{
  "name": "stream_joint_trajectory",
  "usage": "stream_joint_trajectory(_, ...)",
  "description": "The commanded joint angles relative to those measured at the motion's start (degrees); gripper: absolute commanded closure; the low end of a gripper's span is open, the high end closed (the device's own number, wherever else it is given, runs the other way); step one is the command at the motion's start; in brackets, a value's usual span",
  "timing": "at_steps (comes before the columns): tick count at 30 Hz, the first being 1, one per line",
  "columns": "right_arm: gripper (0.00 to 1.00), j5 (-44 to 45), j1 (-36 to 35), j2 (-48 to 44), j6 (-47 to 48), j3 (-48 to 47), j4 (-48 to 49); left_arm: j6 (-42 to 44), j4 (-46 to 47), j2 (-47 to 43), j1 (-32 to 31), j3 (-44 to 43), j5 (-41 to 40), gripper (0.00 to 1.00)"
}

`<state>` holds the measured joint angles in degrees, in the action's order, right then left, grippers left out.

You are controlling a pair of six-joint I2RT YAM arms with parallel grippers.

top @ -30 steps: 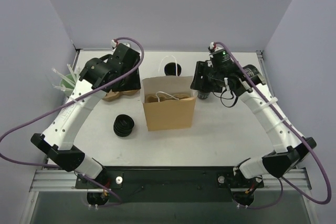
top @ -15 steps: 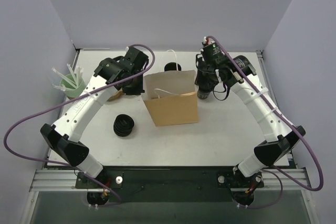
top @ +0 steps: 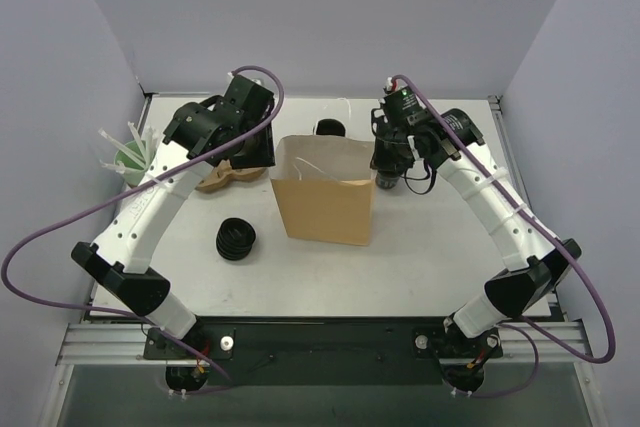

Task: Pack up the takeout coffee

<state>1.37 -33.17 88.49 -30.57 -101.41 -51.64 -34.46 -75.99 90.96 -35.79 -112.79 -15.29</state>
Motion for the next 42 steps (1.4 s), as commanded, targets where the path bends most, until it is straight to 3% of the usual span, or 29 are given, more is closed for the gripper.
stream_joint_trajectory(1,1.0,-0.5,-0.4,-2.9,-0.4,1.8,-0.6,-0.1,2.7,0.0,0.5,2.1,-1.1,0.53)
stream_joint_trajectory(8,1.0,-0.9,-0.4,-3.9,-0.8,4.5,0.7,2.9,9.4,0.8,0.9,7.3,0.5,0.53)
stream_joint_trajectory(17,1.0,-0.8,-0.4,-4.4,-0.8,5.5,1.4,4.0,13.7,0.5,0.9,7.1,2.0,0.56)
stream_joint_trajectory(20,0.99,-0.8,-0.4,-4.3,-0.9,5.2,1.6,5.2,13.8,1.9,0.9,7.8,2.5,0.68)
stream_joint_trajectory(22,0.98,-0.8,-0.4,-4.2,-0.9,4.6,1.5,6.0,13.1,2.6,0.9,7.3,2.9,0.87)
stream_joint_trajectory(25,0.99,-0.3,-0.4,-3.9,-1.3,2.7,1.6,5.1,10.7,2.7,0.8,4.6,2.1,1.0)
stream_joint_trajectory(31,0.98,-0.8,-0.4,-5.3,-4.1,-1.7,0.3,2.2,1.3,2.9,0.5,-8.8,1.1,1.0)
stream_joint_trajectory(34,0.98,-0.9,-0.5,-6.1,-5.4,-0.5,0.4,1.4,1.1,1.9,0.5,-8.0,1.7,1.0)
stream_joint_trajectory(37,0.97,-0.8,-0.5,-6.4,-5.4,2.4,1.0,0.3,5.7,-0.8,0.5,0.3,3.9,1.0)
stream_joint_trajectory(39,0.83,-0.5,-0.4,-6.0,-5.2,3.7,0.9,-0.5,8.2,-1.8,0.7,5.6,4.4,0.91)
stream_joint_trajectory(40,0.78,0.1,-0.3,-6.0,-5.5,3.8,0.9,-0.5,8.5,-2.2,0.8,6.3,4.0,0.8)
stream_joint_trajectory(41,0.72,1.9,-0.2,-6.1,-5.8,3.3,1.0,-0.4,8.2,-2.1,0.8,6.4,3.3,0.6)
stream_joint_trajectory(42,0.68,2.0,-0.1,-6.5,-5.9,2.7,1.0,-0.3,7.0,-1.8,0.8,5.1,2.5,0.52)
